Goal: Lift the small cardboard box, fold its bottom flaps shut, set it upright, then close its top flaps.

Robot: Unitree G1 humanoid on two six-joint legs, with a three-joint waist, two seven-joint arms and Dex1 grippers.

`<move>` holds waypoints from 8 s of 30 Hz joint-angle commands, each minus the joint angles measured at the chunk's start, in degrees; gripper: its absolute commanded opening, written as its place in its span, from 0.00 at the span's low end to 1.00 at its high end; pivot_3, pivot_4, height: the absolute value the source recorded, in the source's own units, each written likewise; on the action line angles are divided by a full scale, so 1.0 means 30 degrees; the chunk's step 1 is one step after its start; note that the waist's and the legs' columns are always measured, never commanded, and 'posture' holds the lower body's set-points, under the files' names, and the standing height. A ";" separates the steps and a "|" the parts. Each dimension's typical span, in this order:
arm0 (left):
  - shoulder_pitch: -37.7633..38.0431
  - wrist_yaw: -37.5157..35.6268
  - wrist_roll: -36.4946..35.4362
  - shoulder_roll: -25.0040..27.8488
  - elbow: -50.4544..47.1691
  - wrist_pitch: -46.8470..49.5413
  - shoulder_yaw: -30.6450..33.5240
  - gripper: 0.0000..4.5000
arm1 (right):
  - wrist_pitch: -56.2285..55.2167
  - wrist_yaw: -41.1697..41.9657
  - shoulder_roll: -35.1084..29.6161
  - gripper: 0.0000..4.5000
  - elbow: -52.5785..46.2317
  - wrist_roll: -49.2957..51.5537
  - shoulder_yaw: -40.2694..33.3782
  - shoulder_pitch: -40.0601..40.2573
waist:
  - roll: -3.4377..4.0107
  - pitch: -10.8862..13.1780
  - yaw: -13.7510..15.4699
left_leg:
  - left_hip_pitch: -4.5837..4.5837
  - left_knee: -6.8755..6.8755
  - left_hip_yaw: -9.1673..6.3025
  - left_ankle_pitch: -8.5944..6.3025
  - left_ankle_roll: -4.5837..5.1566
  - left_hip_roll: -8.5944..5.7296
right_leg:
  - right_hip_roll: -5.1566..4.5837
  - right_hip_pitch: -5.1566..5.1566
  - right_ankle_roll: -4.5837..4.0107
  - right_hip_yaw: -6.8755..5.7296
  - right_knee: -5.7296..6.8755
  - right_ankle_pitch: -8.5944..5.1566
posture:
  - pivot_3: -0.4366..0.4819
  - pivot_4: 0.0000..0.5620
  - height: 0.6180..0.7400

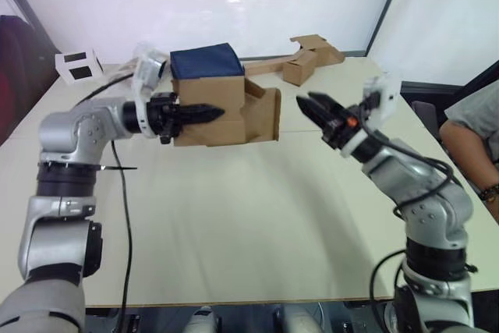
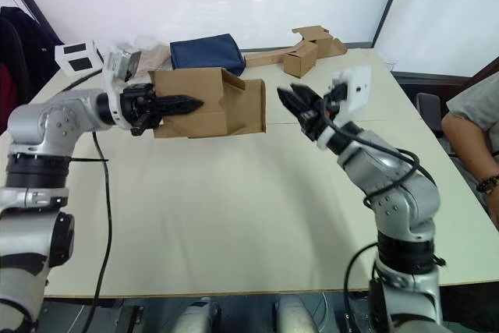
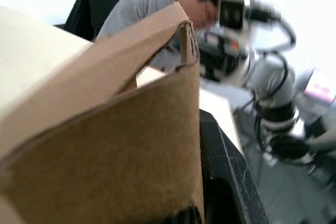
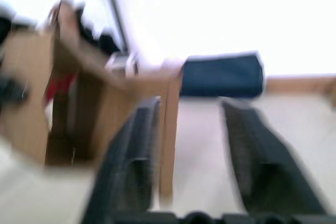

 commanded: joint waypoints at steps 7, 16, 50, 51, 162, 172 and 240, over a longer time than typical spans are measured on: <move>-0.2235 -0.1143 0.1490 -0.0174 0.1526 -0.2153 -0.0462 0.00 | -0.0994 0.0734 0.0502 0.01 0.0828 -0.0894 0.1017 -0.2697 | 0.0001 0.0000 -0.0179 | -0.0016 0.0004 0.0004 -0.0006 0.0016 -0.0010 | -0.0004 -0.0026 0.0002 0.0004 0.0024 -0.0001 | 0.48 0.27 1.00; -0.2216 -0.1089 0.1389 -0.0607 0.1237 -0.2032 -0.0240 0.00 | -0.1444 0.1803 0.1481 0.01 0.0890 -0.1807 0.2799 -0.2750 | 0.0001 0.0000 -0.0474 | -0.0023 -0.0004 0.0000 0.0000 0.0006 -0.0008 | -0.0001 -0.0047 0.0000 0.0009 0.0034 -0.0003 | 0.48 0.27 1.00; -0.0591 -0.0529 0.0222 -0.0510 -0.1142 -0.0571 0.0309 0.00 | -0.0630 0.3808 0.1942 0.01 0.0585 -0.1402 0.2863 -0.2719 | 0.0001 0.0000 -0.0441 | -0.0024 0.0004 -0.0002 0.0001 0.0004 -0.0009 | -0.0005 -0.0051 0.0000 0.0010 0.0052 -0.0003 | 0.48 0.27 1.00; -0.0628 -0.0502 0.0243 -0.0518 -0.1055 -0.0649 0.0321 0.00 | -0.0531 0.3944 0.1690 0.01 0.0444 -0.1275 0.2684 -0.2556 | 0.0001 0.0000 -0.0438 | -0.0024 0.0004 -0.0002 0.0001 0.0004 -0.0009 | -0.0005 -0.0051 0.0000 0.0011 0.0052 -0.0003 | 0.48 0.27 1.00; -0.0728 -0.0938 -0.0157 -0.0408 -0.1624 -0.0559 0.0078 0.00 | 0.0365 0.3632 0.2545 0.01 0.0700 0.5762 0.0100 0.1367 | 0.0004 0.0001 -0.0442 | -0.0024 0.0014 0.0009 0.0000 0.0008 -0.0009 | -0.0004 -0.0052 0.0002 0.0025 0.0066 -0.0004 | 0.48 0.27 1.00; -0.0719 -0.0959 -0.0262 -0.0371 -0.1680 -0.0413 0.0111 0.00 | 0.0543 0.2752 0.3784 0.33 0.0914 0.8046 -0.0075 0.1920 | 0.0004 0.0001 -0.0435 | -0.0024 0.0014 0.0009 0.0005 -0.0003 -0.0009 | -0.0005 -0.0053 0.0001 0.0026 0.0067 -0.0004 | 0.48 0.27 1.00; -0.0537 -0.0292 -0.0008 -0.0983 -0.1204 -0.0972 0.0323 0.00 | -0.1169 0.2818 0.5609 0.10 0.2313 0.7080 0.1545 0.1400 | 0.0006 0.0002 -0.0454 | -0.0023 0.0013 0.0008 0.0006 -0.0004 -0.0009 | -0.0001 -0.0057 0.0001 0.0025 0.0072 -0.0004 | 0.48 0.27 1.00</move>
